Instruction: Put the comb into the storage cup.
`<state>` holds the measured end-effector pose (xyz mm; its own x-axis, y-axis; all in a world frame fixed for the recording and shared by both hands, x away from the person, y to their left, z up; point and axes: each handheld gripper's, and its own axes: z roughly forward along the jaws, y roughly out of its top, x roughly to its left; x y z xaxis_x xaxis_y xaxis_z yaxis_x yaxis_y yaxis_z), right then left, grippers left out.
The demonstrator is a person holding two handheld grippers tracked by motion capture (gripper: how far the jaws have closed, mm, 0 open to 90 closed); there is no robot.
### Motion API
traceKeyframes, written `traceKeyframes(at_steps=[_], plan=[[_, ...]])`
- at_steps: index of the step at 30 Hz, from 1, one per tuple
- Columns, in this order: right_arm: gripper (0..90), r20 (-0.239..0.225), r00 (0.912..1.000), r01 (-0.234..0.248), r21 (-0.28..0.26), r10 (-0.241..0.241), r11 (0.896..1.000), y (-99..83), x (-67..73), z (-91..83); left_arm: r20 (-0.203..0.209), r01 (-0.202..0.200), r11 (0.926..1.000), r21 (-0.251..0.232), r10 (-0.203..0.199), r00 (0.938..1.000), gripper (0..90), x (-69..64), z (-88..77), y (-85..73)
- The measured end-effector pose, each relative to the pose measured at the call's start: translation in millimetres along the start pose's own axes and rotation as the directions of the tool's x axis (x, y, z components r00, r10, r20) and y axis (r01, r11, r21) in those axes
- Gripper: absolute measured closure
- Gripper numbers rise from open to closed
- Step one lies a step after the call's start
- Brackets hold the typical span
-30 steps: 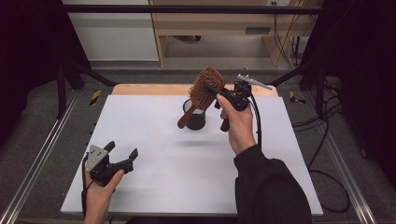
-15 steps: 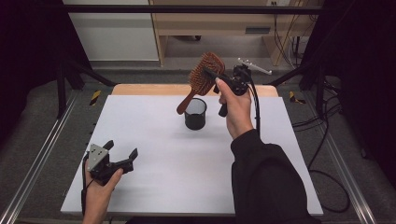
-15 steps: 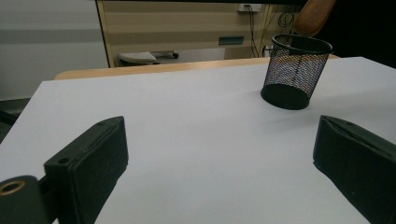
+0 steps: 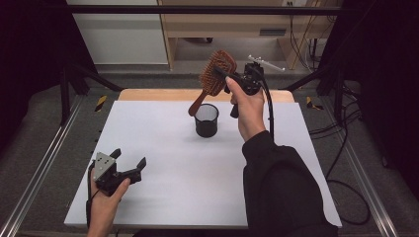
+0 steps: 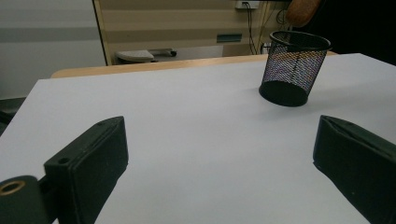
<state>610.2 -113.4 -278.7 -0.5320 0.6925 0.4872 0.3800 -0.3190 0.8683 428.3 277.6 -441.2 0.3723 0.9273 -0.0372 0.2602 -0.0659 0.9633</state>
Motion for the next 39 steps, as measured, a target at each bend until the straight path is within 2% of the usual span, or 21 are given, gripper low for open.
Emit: traceKeyframes(at_steps=[2,7,14,24,26,39], plan=[[53.5,-0.011,0.9999,-0.011,-0.003,0.011,1.000,0.8,0.8,0.9,-0.002,0.001,1.0000,-0.004,-0.001,1.0000,3.7,0.5,-0.3,0.1],[53.5,-0.003,0.9997,0.024,-0.007,-0.024,1.000,5.2,7.0,3.4,-0.010,0.010,0.9999,-0.006,-0.010,0.9999,3.8,3.4,-0.5,-0.2],[53.3,-0.005,0.9999,0.008,-0.015,-0.008,1.000,8.5,8.3,6.2,-0.014,0.016,0.9998,-0.014,-0.016,0.9998,3.7,5.1,-0.9,0.3],[53.3,0.006,0.9990,0.045,-0.026,-0.045,0.999,14.0,13.7,10.1,-0.018,0.021,0.9996,-0.018,-0.021,0.9996,3.6,6.7,-1.5,0.7],[53.2,0.018,0.9976,0.067,-0.035,-0.066,0.997,14.8,13.2,9.7,-0.012,0.026,0.9995,-0.016,-0.026,0.9996,3.5,6.2,-1.2,0.6],[53.1,0.037,0.9965,0.077,-0.049,-0.075,0.996,16.9,10.6,7.3,-0.013,0.017,0.9997,-0.018,-0.017,0.9998,3.4,6.7,-1.7,0.9]])
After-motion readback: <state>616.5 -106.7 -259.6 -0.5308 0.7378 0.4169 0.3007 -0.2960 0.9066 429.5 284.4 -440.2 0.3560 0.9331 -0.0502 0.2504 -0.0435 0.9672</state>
